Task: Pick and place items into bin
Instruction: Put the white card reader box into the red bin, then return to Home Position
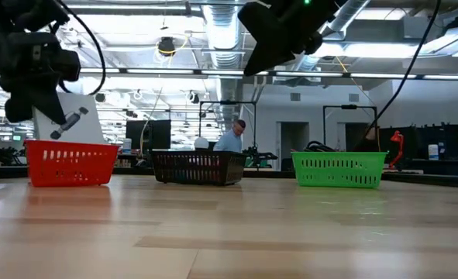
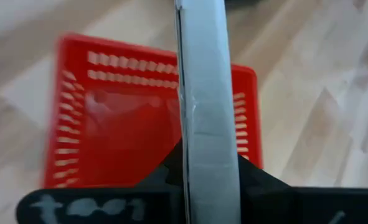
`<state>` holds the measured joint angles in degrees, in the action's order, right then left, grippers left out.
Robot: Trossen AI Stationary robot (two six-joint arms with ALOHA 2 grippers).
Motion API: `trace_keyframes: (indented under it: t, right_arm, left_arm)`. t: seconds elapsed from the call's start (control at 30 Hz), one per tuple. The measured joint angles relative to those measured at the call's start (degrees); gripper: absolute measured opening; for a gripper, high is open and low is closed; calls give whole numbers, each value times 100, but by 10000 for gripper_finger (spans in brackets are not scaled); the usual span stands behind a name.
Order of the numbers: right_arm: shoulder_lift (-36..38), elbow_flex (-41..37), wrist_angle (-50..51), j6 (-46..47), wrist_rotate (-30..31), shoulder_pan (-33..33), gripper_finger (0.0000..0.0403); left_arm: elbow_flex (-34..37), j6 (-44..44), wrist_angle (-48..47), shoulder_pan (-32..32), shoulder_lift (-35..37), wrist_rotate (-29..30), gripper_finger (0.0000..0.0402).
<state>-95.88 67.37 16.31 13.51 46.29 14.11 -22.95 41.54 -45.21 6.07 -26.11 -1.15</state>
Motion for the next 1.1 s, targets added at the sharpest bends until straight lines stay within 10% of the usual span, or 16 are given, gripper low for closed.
trace_keyframes:
  t: [0.17,0.63,1.1]
  right_arm:
    - [0,0,-2,-16,-162,-46,0]
    - [0,0,-7,-247,-152,-38,0]
    - [0,0,-6,-303,-150,-77,0]
  left_arm:
    - [226,-27,452,-4,-71,-684,42]
    - [113,-513,203,0,-508,90,161]
    - [-2209,-522,-1127,4,-503,1894,150]
